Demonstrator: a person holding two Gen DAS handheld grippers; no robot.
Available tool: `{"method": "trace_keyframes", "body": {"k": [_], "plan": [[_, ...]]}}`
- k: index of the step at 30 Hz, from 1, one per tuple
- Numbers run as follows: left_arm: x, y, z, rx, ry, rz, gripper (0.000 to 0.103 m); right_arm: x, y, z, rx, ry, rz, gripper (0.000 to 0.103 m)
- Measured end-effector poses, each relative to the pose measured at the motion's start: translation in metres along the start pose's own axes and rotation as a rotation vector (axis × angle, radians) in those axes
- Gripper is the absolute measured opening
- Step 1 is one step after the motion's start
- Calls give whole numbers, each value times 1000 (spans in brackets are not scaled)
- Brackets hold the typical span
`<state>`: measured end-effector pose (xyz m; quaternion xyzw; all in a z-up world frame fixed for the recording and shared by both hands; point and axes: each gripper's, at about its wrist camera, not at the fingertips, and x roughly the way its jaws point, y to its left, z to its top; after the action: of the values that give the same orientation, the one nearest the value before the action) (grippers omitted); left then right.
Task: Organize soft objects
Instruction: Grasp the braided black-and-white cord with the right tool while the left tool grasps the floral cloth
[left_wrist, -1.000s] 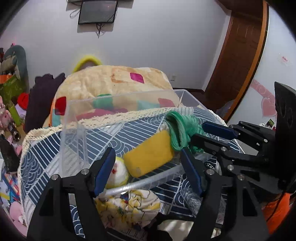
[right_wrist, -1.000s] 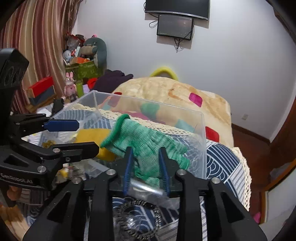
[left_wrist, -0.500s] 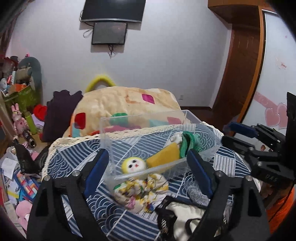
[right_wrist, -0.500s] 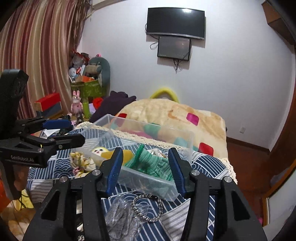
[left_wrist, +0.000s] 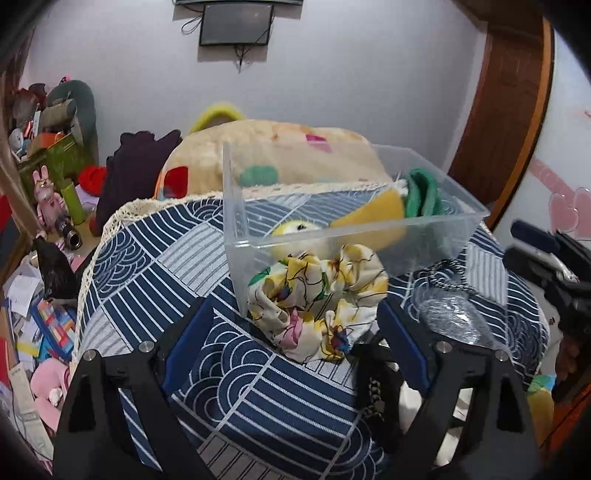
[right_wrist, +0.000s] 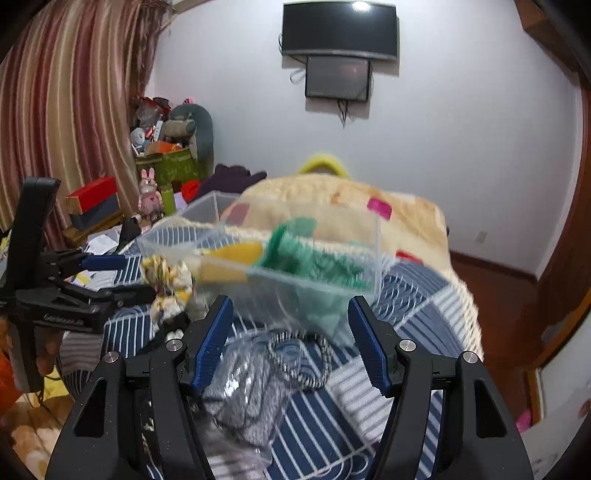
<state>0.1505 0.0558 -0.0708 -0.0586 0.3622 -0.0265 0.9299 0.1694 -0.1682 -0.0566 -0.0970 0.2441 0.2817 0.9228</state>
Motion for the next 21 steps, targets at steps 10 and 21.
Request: {"method": "trace_keyframes", "body": {"k": [10,21], "plan": [[28,-25,2,64,37,16,101,23,-17,-23,70,114,26,61],[41,-5,1,-29,73,10,88,33,-26,-29,81,173,0,61]]}}
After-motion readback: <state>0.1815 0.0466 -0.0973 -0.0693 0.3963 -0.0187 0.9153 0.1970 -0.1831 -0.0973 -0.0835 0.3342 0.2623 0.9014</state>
